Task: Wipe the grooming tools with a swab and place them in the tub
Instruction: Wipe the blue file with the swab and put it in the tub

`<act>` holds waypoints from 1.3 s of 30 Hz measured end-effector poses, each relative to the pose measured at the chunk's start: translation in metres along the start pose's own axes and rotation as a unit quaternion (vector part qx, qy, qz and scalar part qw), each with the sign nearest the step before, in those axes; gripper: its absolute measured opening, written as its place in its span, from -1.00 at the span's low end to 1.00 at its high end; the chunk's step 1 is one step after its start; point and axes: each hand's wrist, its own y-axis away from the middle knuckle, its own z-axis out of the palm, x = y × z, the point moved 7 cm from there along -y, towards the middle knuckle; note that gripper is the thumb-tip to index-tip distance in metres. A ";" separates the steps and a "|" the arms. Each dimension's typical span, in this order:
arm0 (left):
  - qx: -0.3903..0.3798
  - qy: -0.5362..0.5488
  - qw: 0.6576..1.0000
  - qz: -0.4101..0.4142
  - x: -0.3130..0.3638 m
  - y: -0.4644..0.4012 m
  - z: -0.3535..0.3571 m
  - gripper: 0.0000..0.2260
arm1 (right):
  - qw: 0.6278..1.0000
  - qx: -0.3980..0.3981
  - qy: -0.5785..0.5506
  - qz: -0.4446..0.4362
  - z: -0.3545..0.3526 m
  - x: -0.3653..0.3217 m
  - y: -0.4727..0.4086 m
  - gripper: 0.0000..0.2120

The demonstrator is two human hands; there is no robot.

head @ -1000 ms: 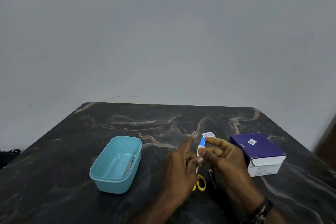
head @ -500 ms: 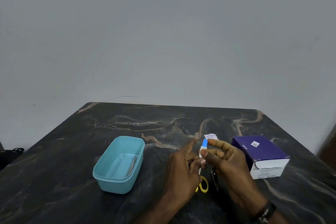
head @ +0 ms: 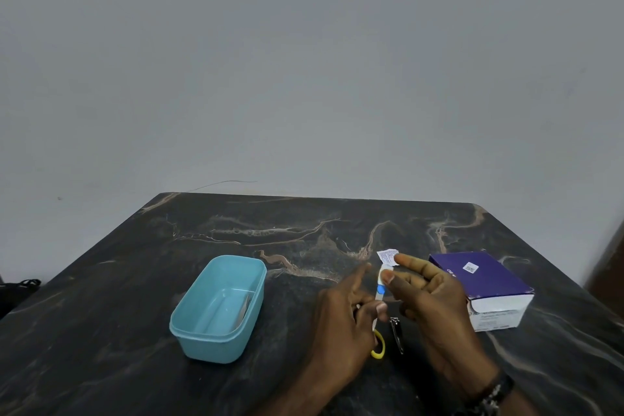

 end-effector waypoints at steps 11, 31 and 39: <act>0.010 0.017 1.000 -0.010 0.001 -0.001 -0.001 -0.51 | 1.000 0.008 0.002 -0.007 -0.001 0.000 0.001 -0.68; 0.019 -0.021 1.000 -0.008 0.004 -0.001 -0.004 -0.45 | 1.000 0.012 0.003 -0.002 -0.004 0.003 -0.001 -0.71; 0.057 -0.111 0.991 0.051 0.016 0.003 -0.009 -0.43 | 0.999 0.011 0.037 -0.031 -0.001 0.001 -0.001 -0.72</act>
